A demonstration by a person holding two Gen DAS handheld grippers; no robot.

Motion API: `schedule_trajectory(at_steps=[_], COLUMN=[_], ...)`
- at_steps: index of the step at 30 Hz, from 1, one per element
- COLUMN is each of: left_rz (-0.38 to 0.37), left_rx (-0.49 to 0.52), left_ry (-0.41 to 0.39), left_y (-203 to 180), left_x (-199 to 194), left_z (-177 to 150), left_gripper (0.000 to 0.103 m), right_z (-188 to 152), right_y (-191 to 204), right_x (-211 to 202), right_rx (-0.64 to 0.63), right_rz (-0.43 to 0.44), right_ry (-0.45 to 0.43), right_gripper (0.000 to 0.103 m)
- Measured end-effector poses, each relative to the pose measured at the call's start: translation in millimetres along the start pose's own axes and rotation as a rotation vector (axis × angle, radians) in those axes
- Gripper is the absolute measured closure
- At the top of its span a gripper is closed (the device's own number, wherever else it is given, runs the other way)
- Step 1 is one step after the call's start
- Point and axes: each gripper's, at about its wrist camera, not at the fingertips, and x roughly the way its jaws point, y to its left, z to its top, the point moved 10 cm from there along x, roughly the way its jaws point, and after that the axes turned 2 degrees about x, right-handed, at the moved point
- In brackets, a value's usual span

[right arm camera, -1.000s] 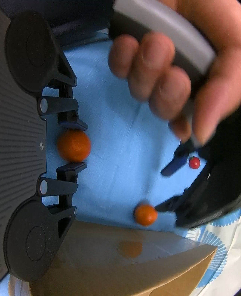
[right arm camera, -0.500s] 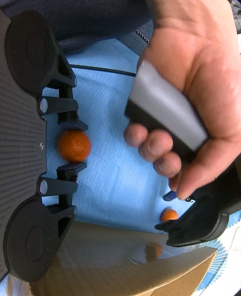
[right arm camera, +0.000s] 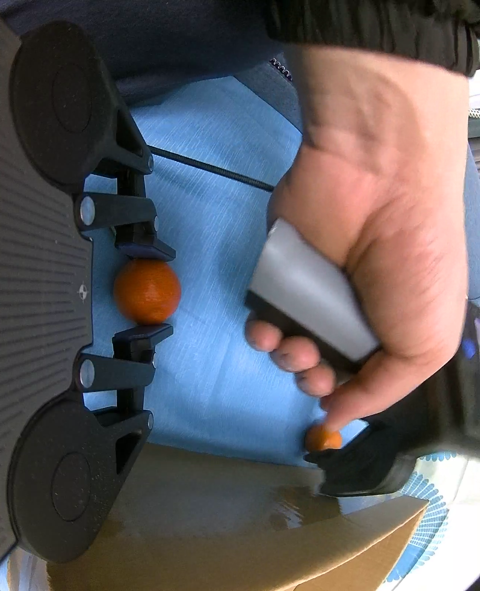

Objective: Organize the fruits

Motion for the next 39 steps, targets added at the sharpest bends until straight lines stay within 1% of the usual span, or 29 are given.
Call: schedule_trajectory(at_steps=[1,3,8,11,13,14,16,17,19,20,22,23,24,26,28,30,31,34,39], left_rz=[-0.005,-0.004,0.033,0.072,0.111,0.13,0.152,0.158,0.151,0.148,0.148,0.138,0.134,0.147,0.156,0.165,0.169,0.193,0.211], left_rx=[-0.003,0.004,0.037,0.049,0.054,0.041,-0.027,-0.082,-0.182,-0.203,-0.215,-0.213,-0.197,-0.157,-0.155,-0.152,-0.151,-0.133,-0.123], left_ry=[0.0,-0.006,-0.021,-0.004,0.018,0.035,0.084,0.118,0.145,0.157,0.217,0.244,0.254,0.243,0.227,0.211,0.209,0.226,0.219], left_y=[0,0,5,16,29,38,58,69,86,92,99,99,99,97,99,100,99,96,92], left_x=[1,0,-18,-39,-55,-64,-78,-84,-92,-95,-94,-93,-94,-98,-102,-103,-102,-94,-85], left_z=[0,0,-3,-11,-19,-25,-40,-51,-61,-65,-79,-85,-88,-88,-85,-82,-82,-80,-78], left_gripper=[0.064,0.065,0.066,0.066,0.066,0.066,0.066,0.066,0.066,0.066,0.066,0.066,0.065,0.065,0.065,0.059,0.055,0.045,0.045], right_z=[0,1,2,3,6,7,10,11,11,8,4,-1,-2,-2,-3,-2,-2,-1,1], right_y=[0,0,1,2,1,1,1,2,3,4,4,3,3,5,5,5,6,5,1], right_x=[0,0,-2,-5,-7,-8,-10,-11,-11,-10,-6,-1,0,-2,-3,-3,-3,0,3], right_rx=[0.0,0.0,0.001,-0.008,-0.005,0.004,0.014,0.015,0.01,0.01,0.012,0.016,0.021,0.026,0.038,0.04,0.038,0.037,0.034], right_rz=[0.0,-0.001,-0.008,-0.019,-0.031,-0.035,-0.038,-0.039,-0.043,-0.047,-0.061,-0.067,-0.07,-0.072,-0.066,-0.064,-0.064,-0.059,-0.052], right_ry=[0.0,-0.001,-0.009,-0.021,-0.033,-0.039,-0.048,-0.053,-0.051,-0.044,-0.009,0.012,0.012,0.014,0.016,0.016,0.016,0.015,0.013], right_gripper=[0.065,0.065,0.065,0.065,0.065,0.065,0.065,0.065,0.065,0.065,0.065,0.065,0.064,0.064,0.064,0.064,0.064,0.064,0.064])
